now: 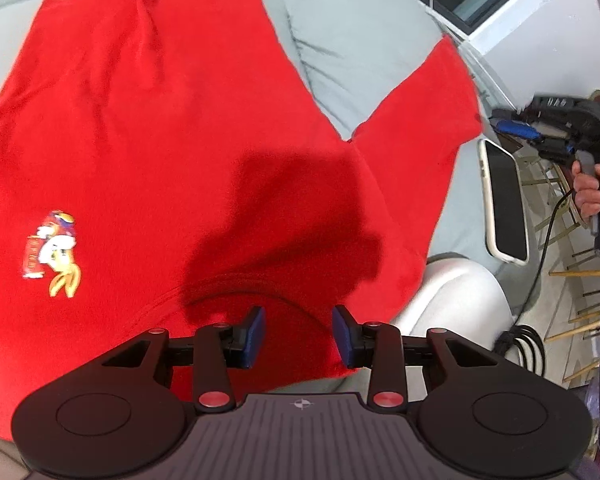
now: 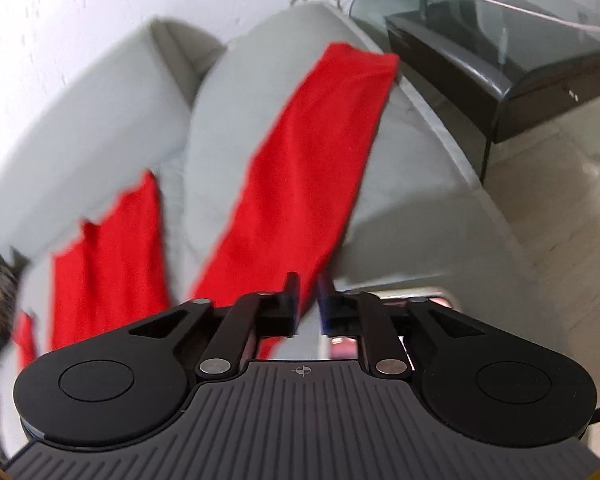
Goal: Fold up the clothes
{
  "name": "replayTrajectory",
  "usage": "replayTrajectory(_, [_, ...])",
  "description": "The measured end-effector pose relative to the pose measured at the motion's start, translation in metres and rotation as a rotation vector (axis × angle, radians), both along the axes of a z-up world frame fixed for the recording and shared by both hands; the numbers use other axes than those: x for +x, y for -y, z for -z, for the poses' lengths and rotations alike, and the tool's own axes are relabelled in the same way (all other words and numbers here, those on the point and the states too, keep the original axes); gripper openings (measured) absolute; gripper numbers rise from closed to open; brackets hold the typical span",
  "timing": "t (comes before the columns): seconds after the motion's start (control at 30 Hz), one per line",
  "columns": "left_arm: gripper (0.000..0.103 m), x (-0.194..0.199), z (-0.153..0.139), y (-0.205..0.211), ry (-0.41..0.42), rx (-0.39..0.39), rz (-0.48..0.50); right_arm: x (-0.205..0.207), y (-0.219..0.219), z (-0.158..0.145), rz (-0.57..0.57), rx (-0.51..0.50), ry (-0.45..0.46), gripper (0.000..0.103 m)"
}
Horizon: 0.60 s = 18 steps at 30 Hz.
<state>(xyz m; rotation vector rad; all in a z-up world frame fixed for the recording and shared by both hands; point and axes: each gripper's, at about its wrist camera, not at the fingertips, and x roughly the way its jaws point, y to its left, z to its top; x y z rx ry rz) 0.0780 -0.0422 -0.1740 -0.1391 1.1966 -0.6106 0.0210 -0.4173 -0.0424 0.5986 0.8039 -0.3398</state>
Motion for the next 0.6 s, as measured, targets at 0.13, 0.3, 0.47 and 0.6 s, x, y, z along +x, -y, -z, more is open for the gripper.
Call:
replayTrajectory(0.13, [0.038, -0.023, -0.011, -0.009, 0.076, 0.044, 0.100, -0.015, -0.036, -0.012, -0.055, -0.009, -0.016, 0.041])
replayTrajectory(0.3, [0.043, -0.045, -0.003, -0.012, 0.091, 0.041, 0.165, -0.032, -0.089, 0.025, -0.150, 0.093, -0.039, 0.039])
replayTrajectory(0.47, [0.043, -0.051, -0.001, -0.008, 0.109, 0.037, 0.150, -0.011, -0.131, 0.057, -0.128, -0.167, -0.101, 0.017])
replayTrajectory(0.6, [0.043, -0.057, 0.000, -0.027, 0.091, 0.043, 0.113, -0.007, -0.148, 0.077, -0.037, -0.232, -0.291, 0.007])
